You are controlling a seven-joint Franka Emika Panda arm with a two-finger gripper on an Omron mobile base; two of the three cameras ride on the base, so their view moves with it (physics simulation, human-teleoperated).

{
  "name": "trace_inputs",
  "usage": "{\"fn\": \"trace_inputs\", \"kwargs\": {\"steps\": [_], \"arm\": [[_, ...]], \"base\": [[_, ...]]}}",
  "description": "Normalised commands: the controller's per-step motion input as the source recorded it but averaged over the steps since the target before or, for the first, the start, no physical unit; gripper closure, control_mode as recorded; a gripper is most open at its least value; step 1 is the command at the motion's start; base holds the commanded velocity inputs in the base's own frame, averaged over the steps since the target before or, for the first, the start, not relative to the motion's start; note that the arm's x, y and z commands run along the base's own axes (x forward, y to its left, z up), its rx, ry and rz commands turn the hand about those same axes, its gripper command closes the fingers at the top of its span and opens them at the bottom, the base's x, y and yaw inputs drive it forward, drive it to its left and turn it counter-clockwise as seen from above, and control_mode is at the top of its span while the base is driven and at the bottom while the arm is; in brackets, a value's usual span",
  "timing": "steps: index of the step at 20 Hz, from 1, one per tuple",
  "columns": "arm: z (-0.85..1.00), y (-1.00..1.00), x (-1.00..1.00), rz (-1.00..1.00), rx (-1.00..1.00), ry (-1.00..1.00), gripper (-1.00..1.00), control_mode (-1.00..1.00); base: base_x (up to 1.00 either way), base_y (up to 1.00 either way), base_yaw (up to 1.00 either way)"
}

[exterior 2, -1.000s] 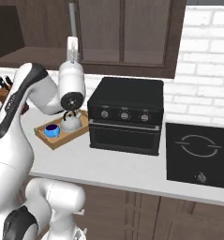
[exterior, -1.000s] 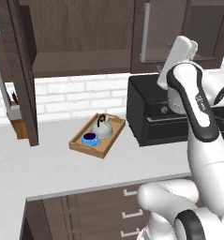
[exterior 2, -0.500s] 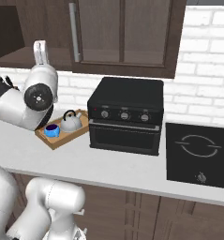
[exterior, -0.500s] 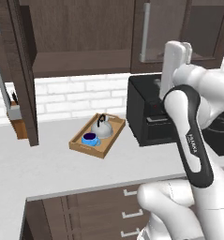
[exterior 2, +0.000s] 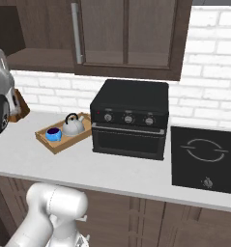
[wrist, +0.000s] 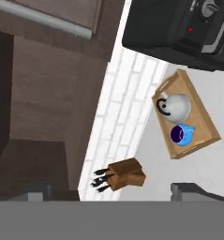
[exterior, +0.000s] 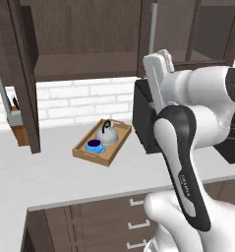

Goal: Pick the kettle from the counter and place it on the tray. Then pick the mug from the cabinet and place it on the tray. Then close the cabinet doors.

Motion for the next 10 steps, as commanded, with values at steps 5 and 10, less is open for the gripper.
{"fn": "trace_inputs", "kwargs": {"steps": [5,10], "arm": [[-0.22,0.43,-0.98,0.03,-0.16,0.05,-1.0,-1.0],[-0.42,0.42,-0.71,0.1,-0.1,0.01,-1.0,-1.0]], "base": [[0.0,0.0,0.0],[0.0,0.0,0.0]]}}
